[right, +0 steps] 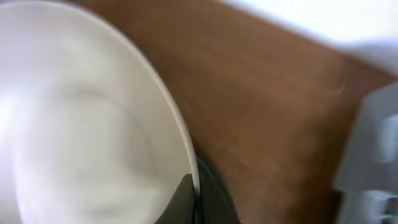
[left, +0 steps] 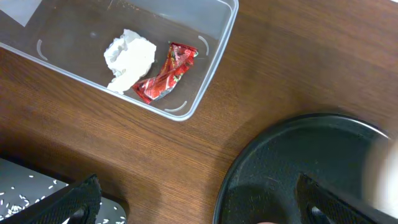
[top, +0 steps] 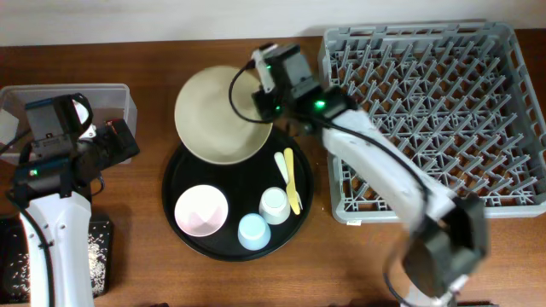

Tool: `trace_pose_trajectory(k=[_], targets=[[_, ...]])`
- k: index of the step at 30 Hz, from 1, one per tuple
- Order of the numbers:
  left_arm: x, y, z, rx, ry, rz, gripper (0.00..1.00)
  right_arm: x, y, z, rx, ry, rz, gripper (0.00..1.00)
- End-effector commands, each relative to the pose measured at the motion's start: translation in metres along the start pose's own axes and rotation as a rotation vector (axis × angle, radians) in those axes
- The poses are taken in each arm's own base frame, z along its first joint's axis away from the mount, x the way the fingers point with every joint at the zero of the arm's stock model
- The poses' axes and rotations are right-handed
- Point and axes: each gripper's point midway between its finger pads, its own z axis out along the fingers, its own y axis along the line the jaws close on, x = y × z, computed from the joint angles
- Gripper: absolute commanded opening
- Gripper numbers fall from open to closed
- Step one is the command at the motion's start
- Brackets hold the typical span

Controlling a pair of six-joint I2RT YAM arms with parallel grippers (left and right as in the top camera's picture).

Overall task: Sort waste into correct bins and load items into the dishwasher rack
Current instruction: 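Lift the beige plate and place it in the grey dish rack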

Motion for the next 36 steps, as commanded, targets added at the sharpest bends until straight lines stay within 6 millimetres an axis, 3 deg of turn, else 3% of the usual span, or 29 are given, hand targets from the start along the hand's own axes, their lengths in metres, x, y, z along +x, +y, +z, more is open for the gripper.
trace_pose_trajectory(k=[1,2,4,6,7,8,10,11,12,13,15,17,18,21,23,28,30,31,33,36], targets=[[-0.005,0.001,-0.005,0.001,-0.02,0.001,0.99,-0.065,-0.041,-0.126,0.19,-0.239,-0.009,0.04],[-0.005,0.001,-0.005,0.0,-0.02,0.001,0.99,-0.068,-0.057,-0.158,0.252,-0.263,-0.059,0.04],[-0.005,0.001,-0.005,0.0,-0.02,0.001,0.99,-0.061,-0.104,-0.247,0.408,-0.311,-0.085,0.04],[-0.005,0.001,-0.005,0.0,-0.02,0.001,0.99,-0.042,-0.151,-0.307,0.551,-0.334,-0.002,0.04],[-0.005,0.001,-0.005,0.0,-0.02,0.001,0.99,-0.022,-0.194,-0.334,0.694,-0.3,0.052,0.04],[-0.005,0.001,-0.005,0.0,-0.02,0.001,0.99,-0.011,-0.22,-0.341,0.772,-0.241,0.026,0.04],[-0.005,0.001,-0.005,0.0,-0.02,0.001,0.99,0.006,-0.264,-0.338,0.874,-0.126,-0.012,0.04],[-0.005,0.001,-0.005,0.001,-0.02,0.001,0.99,0.023,-0.309,-0.342,1.047,-0.033,0.049,0.04],[-0.005,0.001,-0.005,0.0,-0.02,0.001,0.99,0.033,-0.34,-0.344,1.206,0.057,0.07,0.04],[-0.005,0.001,-0.005,0.0,-0.02,0.002,0.99,0.035,-0.354,-0.334,1.261,0.118,0.036,0.04],[-0.004,0.001,-0.005,0.001,-0.019,0.001,0.99,0.036,-0.374,-0.289,1.309,0.211,-0.009,0.04],[-0.002,0.001,-0.005,-0.001,-0.011,0.002,0.99,0.044,-0.39,-0.256,1.364,0.315,-0.055,0.04],[-0.002,0.001,-0.005,-0.001,-0.009,0.002,0.99,0.051,-0.399,-0.216,1.362,0.384,-0.107,0.04],[-0.002,0.001,-0.005,-0.001,-0.009,0.002,0.99,0.046,-0.4,-0.168,1.373,0.462,-0.248,0.04],[-0.002,0.001,-0.005,-0.001,-0.009,0.002,0.99,0.044,-0.393,-0.148,1.346,0.48,-0.304,0.04],[-0.002,0.001,-0.005,-0.001,-0.009,0.002,0.99,0.049,-0.384,-0.132,1.317,0.509,-0.333,0.04],[-0.002,0.001,-0.005,-0.001,-0.009,0.002,0.99,0.035,-0.36,-0.114,1.29,0.435,-0.331,0.04],[-0.002,0.001,-0.005,-0.001,-0.009,0.002,0.99,0.026,-0.337,-0.101,1.257,0.412,-0.368,0.04],[-0.002,0.001,-0.005,-0.001,-0.009,0.002,0.99,0.026,-0.307,-0.081,1.18,0.429,-0.429,0.04],[-0.002,0.001,-0.005,-0.001,-0.008,0.002,0.99,0.037,-0.276,-0.052,1.036,0.359,-0.343,0.04]])
